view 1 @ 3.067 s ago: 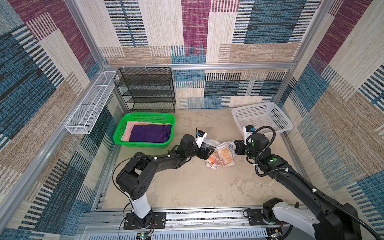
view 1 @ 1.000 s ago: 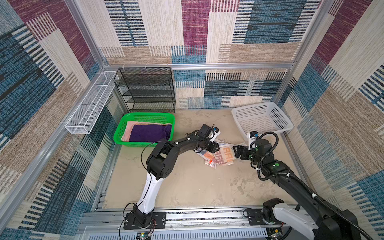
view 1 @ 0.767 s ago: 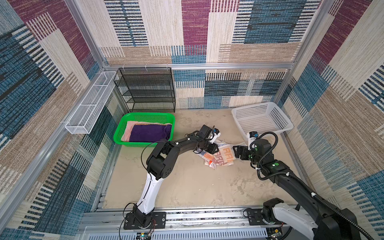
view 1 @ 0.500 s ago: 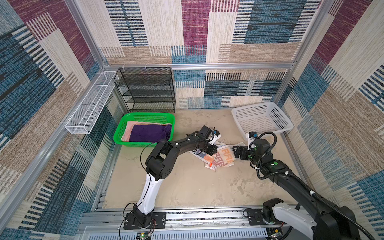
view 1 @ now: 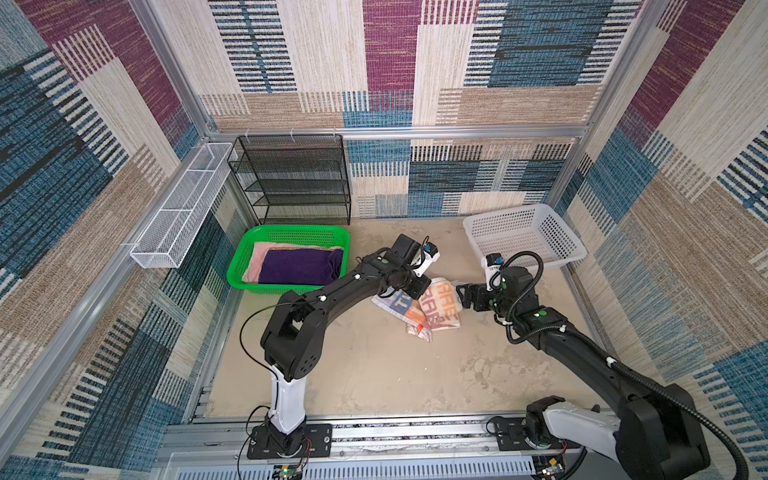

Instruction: Fold and stack the towels

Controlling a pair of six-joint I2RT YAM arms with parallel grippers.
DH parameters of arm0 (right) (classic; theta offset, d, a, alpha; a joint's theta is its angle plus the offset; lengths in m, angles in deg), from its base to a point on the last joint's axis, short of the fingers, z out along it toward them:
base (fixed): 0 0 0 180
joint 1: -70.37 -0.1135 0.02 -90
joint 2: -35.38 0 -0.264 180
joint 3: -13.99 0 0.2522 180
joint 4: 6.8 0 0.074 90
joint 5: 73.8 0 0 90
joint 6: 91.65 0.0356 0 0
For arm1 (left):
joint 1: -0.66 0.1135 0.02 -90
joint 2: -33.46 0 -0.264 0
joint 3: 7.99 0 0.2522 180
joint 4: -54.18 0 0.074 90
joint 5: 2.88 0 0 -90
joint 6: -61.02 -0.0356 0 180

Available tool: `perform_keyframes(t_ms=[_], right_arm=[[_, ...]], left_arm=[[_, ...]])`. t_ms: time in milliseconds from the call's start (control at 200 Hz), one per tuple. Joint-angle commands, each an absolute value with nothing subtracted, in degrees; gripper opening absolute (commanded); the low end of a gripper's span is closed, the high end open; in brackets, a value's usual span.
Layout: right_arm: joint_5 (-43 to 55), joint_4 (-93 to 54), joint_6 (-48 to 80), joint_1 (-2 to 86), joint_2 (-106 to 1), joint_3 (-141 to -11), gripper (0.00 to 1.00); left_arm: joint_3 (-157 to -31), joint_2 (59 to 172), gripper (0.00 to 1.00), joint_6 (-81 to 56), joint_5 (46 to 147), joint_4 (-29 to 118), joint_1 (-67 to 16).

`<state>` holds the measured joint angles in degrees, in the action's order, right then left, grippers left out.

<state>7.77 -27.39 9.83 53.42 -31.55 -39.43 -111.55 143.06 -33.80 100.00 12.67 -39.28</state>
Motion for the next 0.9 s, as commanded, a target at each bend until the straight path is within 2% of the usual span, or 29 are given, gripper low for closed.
perform_keyframes(t_ms=[0, 180, 260, 381, 646, 791, 896], right_arm=[[1.93, -21.62, 6.11, 53.30, -33.55, -41.02, 0.94], [-5.76, -14.23, 0.28, 52.94, -37.22, -41.41, 0.91], [-9.01, -13.19, -0.97, 52.79, -39.55, -42.49, 0.91], [-7.27, -15.46, 1.36, 52.61, -44.69, -45.35, 0.88], [-3.68, -18.62, 9.05, 51.54, -52.27, -43.75, 0.70], [0.59, -20.77, 10.70, 48.00, -52.70, -40.67, 0.53], [2.35, -21.56, 12.27, 45.72, -52.08, -38.40, 0.48]], left_arm=[[-112.34, 140.19, 0.00, -40.65, 91.36, 6.51, -39.46], [-112.09, 135.82, 0.00, -47.39, 81.89, 2.45, -40.80], [-111.37, 134.60, 0.00, -48.50, 82.01, 0.75, -41.07], [-109.22, 134.11, 0.00, -46.41, 83.11, -0.62, -41.17], [-100.14, 134.44, 0.00, -37.71, 87.94, 0.71, -41.35], [-96.37, 135.64, 0.00, -33.98, 83.94, 1.40, -41.35], [-94.93, 136.77, 0.00, -32.24, 79.20, 1.89, -41.26]])
